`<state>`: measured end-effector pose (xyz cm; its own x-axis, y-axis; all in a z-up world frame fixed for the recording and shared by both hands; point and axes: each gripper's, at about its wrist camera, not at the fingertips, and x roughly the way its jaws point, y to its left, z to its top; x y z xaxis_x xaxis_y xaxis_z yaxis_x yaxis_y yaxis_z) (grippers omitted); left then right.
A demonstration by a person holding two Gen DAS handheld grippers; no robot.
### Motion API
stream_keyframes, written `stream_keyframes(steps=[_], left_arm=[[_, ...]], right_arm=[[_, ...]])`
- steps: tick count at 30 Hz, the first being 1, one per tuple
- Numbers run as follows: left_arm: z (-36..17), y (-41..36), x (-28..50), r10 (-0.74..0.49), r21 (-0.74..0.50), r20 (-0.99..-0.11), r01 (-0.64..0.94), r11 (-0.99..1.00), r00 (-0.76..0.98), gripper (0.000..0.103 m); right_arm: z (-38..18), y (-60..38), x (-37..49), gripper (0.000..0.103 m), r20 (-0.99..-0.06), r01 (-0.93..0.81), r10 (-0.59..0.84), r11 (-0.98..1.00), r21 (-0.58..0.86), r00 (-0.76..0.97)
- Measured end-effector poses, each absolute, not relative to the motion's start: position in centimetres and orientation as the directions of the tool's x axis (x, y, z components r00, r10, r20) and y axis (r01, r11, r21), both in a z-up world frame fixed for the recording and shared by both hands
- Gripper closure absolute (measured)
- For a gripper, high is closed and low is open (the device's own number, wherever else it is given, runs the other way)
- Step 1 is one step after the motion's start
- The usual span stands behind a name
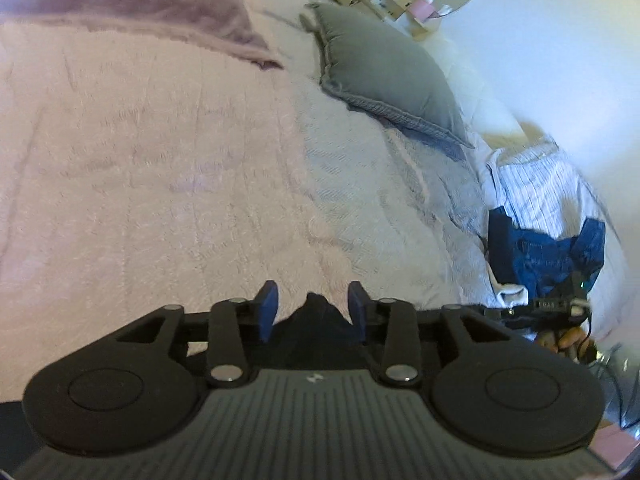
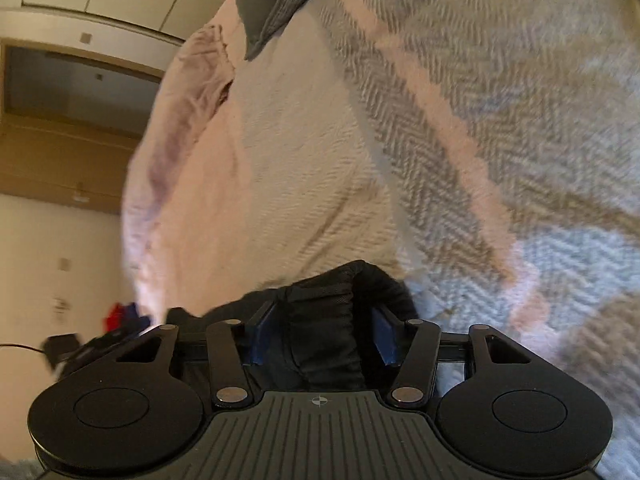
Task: Fold clothes
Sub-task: 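Grasp the folded trousers again with both grippers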
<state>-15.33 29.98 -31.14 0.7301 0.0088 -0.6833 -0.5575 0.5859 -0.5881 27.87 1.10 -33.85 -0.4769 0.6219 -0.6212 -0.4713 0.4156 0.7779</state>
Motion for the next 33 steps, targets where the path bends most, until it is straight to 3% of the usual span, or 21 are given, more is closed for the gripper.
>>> stream_keyframes(steps=[3, 4, 5, 6, 12, 17, 22, 24, 27, 30, 33], left_arm=[[-32.7, 30.6, -14.2, -0.061, -0.615, -0.691, -0.542, 0.572, 0.72, 0.072], [-33.3, 30.5, -13.8, -0.084, -0.617, -0.697, -0.536, 0.576, 0.712, 0.077], [-33.5, 30.2, -13.5, -0.078, -0.606, -0.703, -0.538, 0.586, 0.707, 0.1], [-33.7, 30.0, -13.4, -0.063, -0.59, -0.71, -0.544, 0.597, 0.701, 0.103], [-34.9, 28.2, -13.2, 0.077, -0.503, -0.721, -0.596, 0.626, 0.689, 0.101], [-38.6, 26.7, -11.0, 0.204, -0.342, -0.785, -0.684, 0.645, 0.585, 0.097], [-35.1, 26.9, -14.5, 0.407, -0.208, -0.763, -0.787, 0.581, 0.502, 0.096], [-33.2, 26.8, -16.8, 0.425, -0.211, -0.754, -0.797, 0.566, 0.501, 0.097], [-31.5, 25.0, -18.4, 0.387, -0.231, -0.755, -0.768, 0.598, 0.528, 0.097], [-32.1, 22.7, -17.1, 0.322, -0.238, -0.768, -0.713, 0.659, 0.553, 0.096], [-34.5, 21.1, -14.6, 0.327, -0.154, -0.779, -0.669, 0.727, 0.535, 0.093]], right_arm=[[-34.6, 1.5, 27.6, 0.053, -0.6, -0.438, 0.646, 0.418, 0.796, -0.472], [-34.6, 1.6, 27.4, 0.064, -0.596, -0.435, 0.656, 0.417, 0.798, -0.463], [-34.5, 1.7, 27.2, 0.071, -0.601, -0.444, 0.664, 0.419, 0.792, -0.445], [-34.1, 1.8, 27.0, 0.075, -0.619, -0.469, 0.669, 0.427, 0.773, -0.411], [-31.2, -0.8, 23.9, 0.082, -0.666, -0.553, 0.716, 0.474, 0.685, -0.21], [-34.6, 0.7, 22.4, 0.077, -0.747, -0.555, 0.662, 0.601, 0.576, -0.058], [-31.4, 2.1, 22.0, 0.07, -0.798, -0.67, 0.602, 0.578, 0.465, -0.035], [-29.1, 1.3, 20.9, 0.056, -0.807, -0.694, 0.586, 0.608, 0.384, 0.067], [-25.8, 0.4, 18.5, 0.055, -0.781, -0.735, 0.556, 0.649, 0.196, 0.283], [-25.9, 2.2, 14.6, 0.055, -0.769, -0.848, 0.574, 0.524, 0.083, 0.28], [-27.8, 4.3, 10.8, 0.055, -0.78, -0.923, 0.551, 0.375, -0.085, 0.296]])
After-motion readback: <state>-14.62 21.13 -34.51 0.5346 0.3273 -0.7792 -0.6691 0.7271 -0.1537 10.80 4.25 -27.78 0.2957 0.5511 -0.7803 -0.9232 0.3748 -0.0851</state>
